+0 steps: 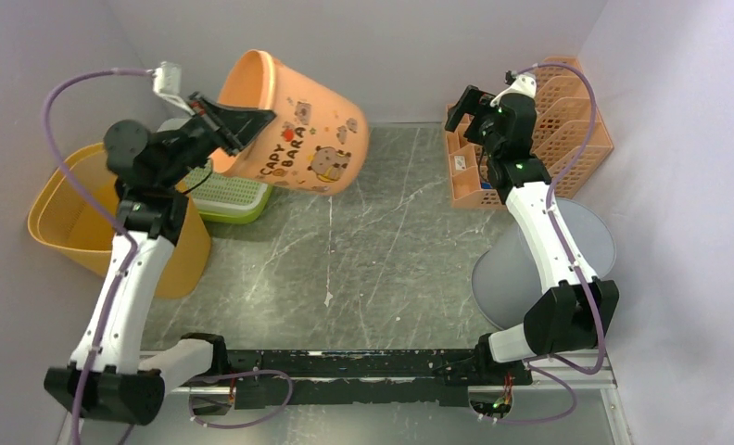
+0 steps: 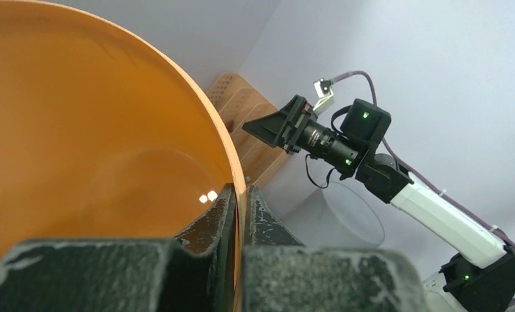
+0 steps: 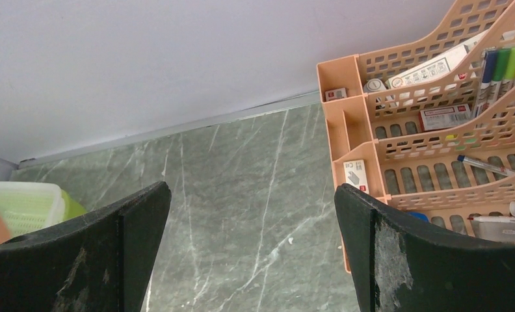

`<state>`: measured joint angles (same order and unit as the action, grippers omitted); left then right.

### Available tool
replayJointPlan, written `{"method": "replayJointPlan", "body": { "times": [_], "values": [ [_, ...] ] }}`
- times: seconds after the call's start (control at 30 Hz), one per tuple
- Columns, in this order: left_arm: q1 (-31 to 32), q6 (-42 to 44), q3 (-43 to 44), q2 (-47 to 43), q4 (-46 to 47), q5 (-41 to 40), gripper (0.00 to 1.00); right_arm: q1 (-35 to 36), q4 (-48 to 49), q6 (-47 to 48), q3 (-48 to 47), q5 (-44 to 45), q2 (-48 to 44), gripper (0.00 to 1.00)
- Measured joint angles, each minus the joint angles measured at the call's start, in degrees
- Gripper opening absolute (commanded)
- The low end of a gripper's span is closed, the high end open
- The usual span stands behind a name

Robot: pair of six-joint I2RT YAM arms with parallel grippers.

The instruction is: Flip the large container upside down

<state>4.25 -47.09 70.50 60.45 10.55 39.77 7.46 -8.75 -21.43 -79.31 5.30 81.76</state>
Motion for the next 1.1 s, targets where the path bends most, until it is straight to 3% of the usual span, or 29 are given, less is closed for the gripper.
{"method": "replayJointPlan", "body": {
  "times": [0.27,0.4,0.67,0.9,1.1],
  "values": [
    [9.73,6.80,1.44,10.34,-2.89,-7.23,0.07,-0.57,0.31,0.46,0.00,-0.09,1.11,1.00],
    [12.61,7.58,-0.92,13.22,-2.67,-10.14,0.07,-1.25,0.31,0.70,0.00,0.07,1.11,1.00],
    [24.76,8.00,-1.42,19.21,0.76,-13.00,0.07,-2.27,0.37,0.63,0.00,-0.04,1.57,1.00],
    [29.88,2.62,-7.61,24.63,14.10,-11.87,0.07,-3.08,0.79,0.66,0.09,-0.17,1.62,1.00],
    [29.77,-9.42,-11.37,30.05,32.59,-8.72,0.07,-3.74,1.33,0.59,1.05,-0.48,1.68,1.00]
  ]
}}
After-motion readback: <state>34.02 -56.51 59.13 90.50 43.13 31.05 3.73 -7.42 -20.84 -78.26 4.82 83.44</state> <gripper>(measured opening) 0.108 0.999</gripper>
